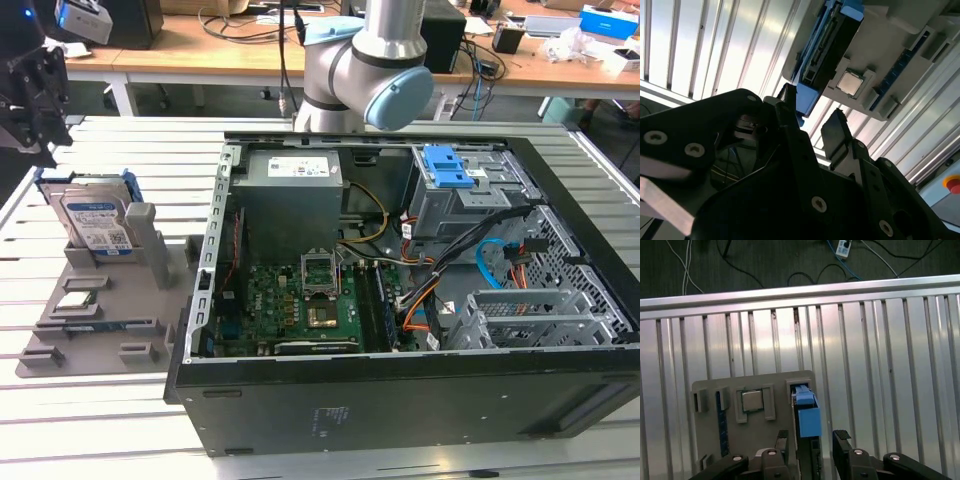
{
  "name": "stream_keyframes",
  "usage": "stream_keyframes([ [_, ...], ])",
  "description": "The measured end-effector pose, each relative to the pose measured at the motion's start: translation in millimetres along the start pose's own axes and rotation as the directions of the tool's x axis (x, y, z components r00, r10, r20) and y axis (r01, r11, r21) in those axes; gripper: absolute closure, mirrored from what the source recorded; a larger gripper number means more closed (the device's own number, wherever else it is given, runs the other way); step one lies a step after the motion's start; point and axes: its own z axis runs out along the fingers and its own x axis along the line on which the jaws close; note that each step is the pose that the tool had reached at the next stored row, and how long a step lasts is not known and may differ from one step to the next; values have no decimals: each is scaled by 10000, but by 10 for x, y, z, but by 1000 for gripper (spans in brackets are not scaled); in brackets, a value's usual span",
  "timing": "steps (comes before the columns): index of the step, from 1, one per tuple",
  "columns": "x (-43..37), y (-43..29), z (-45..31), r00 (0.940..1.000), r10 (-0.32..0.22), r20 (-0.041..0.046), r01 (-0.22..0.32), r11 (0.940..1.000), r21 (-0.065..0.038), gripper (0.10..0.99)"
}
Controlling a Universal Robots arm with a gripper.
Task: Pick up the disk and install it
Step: 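Pick up the disk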
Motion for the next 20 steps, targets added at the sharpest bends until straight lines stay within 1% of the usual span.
stream_keyframes([
  [8, 0, -6, 52, 10000, 1, 0, -1, 10000, 1, 608],
  [11, 0, -9, 87, 10000, 1, 0, -1, 10000, 0, 608],
  [20, 3, -18, 231, 10000, -50, -9, 50, 10000, 0, 608],
])
